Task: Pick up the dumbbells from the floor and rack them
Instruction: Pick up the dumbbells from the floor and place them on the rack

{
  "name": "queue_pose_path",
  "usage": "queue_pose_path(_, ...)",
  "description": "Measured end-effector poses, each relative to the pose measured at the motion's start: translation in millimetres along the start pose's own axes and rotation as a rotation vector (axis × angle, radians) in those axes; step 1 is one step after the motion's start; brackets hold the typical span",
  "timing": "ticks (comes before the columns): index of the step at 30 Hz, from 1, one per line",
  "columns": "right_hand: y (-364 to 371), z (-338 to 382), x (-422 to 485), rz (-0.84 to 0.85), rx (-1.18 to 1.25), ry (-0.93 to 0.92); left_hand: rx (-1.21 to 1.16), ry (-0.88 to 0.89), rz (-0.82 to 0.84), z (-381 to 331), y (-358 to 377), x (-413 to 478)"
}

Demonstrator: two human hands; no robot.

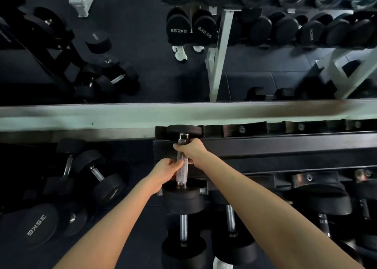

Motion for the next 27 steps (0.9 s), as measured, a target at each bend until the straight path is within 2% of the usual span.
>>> queue_pose_path(2, -3.0, 0.6, -3.5, -0.015, -0.021, -0.021, 0.018, 0.025, -0.002, -6.5, -3.9, -0.9)
queue_pose_path(8, -38.8, -3.4, -24.8, -0.08, -0.051, -0.116, 0.417, 0.189, -0.184, -48.9, -28.5, -8.4)
queue_pose_path(13, -87.3, -36.8, -55.8, -0.12, 0.042, -0.084, 0.654, 0.35, -0.257, -105.2, -1.6, -34.3)
queue_pose_path(20, -176.1, -133.7, -115.3, -0.22, 0.243, 0.004, 0.788, 0.518, -0.048, -147.5, 128.0, -55.2)
queue_pose_path(27, -262.7, -319.9, -218.0, -0.416, 0.56, 0.109, 0.848, 0.575, 0.258, -110.9, 341.3, -109.5)
Point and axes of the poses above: each hand's wrist, its own x-axis towards the middle knuckle, its own y-axis out of the palm, z = x × y, the point moved 9 cm from there along x, towards the middle knuckle, and after that the axes turned 2 degrees about y, right-handed, at the moved point
